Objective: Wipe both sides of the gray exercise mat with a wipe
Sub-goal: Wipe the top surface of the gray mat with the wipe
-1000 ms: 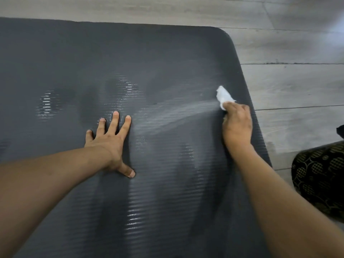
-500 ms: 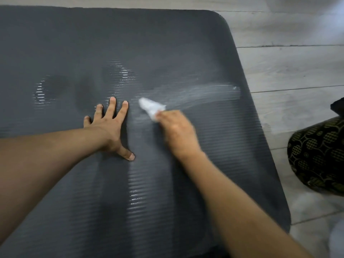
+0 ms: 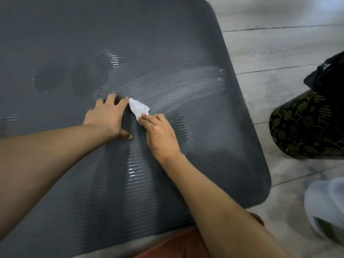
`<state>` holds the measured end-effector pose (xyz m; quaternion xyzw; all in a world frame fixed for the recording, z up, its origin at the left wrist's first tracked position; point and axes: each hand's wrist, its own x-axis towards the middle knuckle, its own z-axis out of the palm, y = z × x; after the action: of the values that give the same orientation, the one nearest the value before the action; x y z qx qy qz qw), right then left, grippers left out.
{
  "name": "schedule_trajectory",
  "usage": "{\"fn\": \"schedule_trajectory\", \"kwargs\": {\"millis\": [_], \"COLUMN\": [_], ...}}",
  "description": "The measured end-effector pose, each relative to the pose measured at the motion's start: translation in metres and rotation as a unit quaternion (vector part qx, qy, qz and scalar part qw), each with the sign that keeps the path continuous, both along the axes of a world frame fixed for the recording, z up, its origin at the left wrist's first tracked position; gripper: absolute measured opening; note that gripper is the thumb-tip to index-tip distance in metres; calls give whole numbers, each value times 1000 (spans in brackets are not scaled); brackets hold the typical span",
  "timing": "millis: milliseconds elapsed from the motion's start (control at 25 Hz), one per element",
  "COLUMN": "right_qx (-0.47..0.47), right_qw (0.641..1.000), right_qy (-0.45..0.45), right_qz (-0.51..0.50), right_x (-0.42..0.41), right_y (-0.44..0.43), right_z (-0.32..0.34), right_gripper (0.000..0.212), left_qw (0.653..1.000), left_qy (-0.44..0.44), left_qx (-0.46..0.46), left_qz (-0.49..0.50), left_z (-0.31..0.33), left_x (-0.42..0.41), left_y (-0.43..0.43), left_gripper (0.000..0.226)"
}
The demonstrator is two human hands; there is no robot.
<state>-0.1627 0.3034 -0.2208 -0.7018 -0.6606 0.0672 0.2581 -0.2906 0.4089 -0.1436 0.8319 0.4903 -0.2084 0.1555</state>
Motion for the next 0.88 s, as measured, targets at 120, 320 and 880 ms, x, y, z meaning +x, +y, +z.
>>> {"fn": "schedule_trajectory", "kwargs": {"millis": [120,320,880], "right_qx": [-14,-140,-129], "right_qw": [996,925,943], "right_qy": [-83,-88,-106], "right_qz": [-3,-341,-287], "right_x": [67,190,178], "right_y": [-4,-36,-79], "right_z": [7,27,25], "right_gripper": [28,34,32], "left_qw": [998,996,997], "left_qy": [-48,25,15], "left_qx": [30,-87,-79], "left_qz": [-21,-27,0], "left_z": [0,-22,-28], "left_x": [-7,-19,-16], "left_y": [-42,-69,-68], "left_gripper": [73,147,152]}}
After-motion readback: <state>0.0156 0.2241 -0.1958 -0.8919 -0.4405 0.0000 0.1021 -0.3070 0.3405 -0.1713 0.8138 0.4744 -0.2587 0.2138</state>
